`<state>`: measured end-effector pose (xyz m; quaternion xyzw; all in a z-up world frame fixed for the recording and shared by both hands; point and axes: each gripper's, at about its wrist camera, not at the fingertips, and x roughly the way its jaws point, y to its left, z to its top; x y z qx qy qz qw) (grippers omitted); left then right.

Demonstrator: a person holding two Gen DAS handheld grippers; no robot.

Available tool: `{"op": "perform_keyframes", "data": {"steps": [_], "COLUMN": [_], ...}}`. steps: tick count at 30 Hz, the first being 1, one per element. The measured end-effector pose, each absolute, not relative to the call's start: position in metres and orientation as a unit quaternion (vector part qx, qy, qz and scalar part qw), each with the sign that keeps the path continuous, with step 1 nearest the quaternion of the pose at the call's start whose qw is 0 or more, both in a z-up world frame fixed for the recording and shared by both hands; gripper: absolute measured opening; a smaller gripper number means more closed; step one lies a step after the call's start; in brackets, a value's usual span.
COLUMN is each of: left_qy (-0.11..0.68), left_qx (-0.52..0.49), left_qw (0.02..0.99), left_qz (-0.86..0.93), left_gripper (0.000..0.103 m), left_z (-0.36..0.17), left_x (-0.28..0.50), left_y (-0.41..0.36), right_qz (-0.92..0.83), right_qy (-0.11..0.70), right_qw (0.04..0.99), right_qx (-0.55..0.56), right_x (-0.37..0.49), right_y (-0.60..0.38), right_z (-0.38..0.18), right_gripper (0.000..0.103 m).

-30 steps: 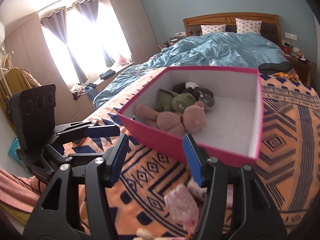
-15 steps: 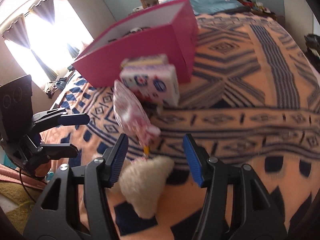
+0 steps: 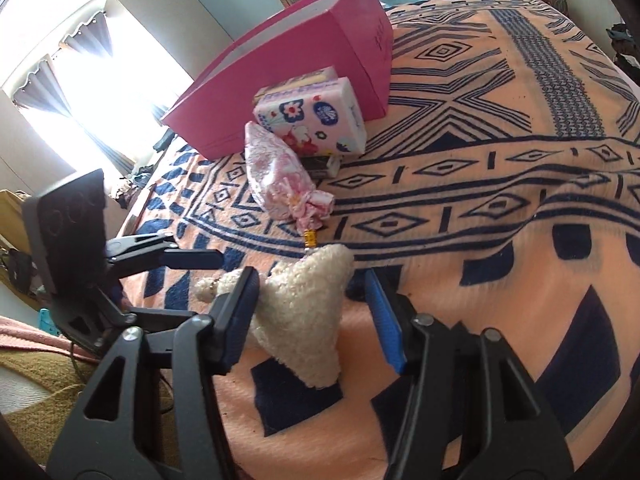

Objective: Organize objects

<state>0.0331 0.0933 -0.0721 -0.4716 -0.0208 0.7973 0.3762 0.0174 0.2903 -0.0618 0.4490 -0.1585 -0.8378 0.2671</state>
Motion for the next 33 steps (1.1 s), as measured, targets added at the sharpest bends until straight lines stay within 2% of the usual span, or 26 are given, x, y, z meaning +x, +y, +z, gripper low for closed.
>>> {"op": "perform_keyframes", "data": {"steps": [1, 2, 5, 10, 12, 22, 28, 33], "left_qy": [-0.022, -0.026, -0.043, -0.043, -0.048, -0.069, -0.052, -0.035], "left_qx": [-0.478, -0.480, -0.482, -0.466, -0.454, -0.446, -0.448, -0.466], "left_qw": [0.375, 0.376, 0.385, 0.375, 0.367, 0.340, 0.374, 0.372], "left_qz": [0.794, 0.792, 0.786, 0.800, 0.811, 0.825, 0.810, 0.802], "left_gripper": [0.053, 0.053, 0.042, 0.036, 0.036, 0.034, 0.044, 0.043], "left_z": [-0.075, -0.077, -0.078, -0.066, -0.058, -0.051, -0.054, -0.068], "left_x": [0.032, 0.031, 0.032, 0.033, 0.031, 0.024, 0.031, 0.032], "left_y": [0.094, 0.094, 0.090, 0.079, 0.070, 0.047, 0.061, 0.076], "right_qz": [-0.838, -0.838, -0.844, -0.853, -0.851, -0.843, -0.841, -0.828], "right_qy": [-0.157, -0.151, -0.143, -0.142, -0.146, -0.133, -0.139, -0.142], "right_qw": [0.268, 0.271, 0.273, 0.284, 0.301, 0.352, 0.348, 0.367], "right_qx": [0.449, 0.448, 0.439, 0.414, 0.405, 0.385, 0.390, 0.400], "right_x": [0.019, 0.020, 0.023, 0.017, 0.014, 0.004, 0.000, 0.002], "right_y": [0.288, 0.285, 0.278, 0.270, 0.260, 0.226, 0.228, 0.230], "right_z": [-0.062, -0.061, -0.054, -0.041, -0.038, -0.035, -0.038, -0.044], "right_gripper": [0.044, 0.043, 0.040, 0.035, 0.029, 0.028, 0.027, 0.029]}}
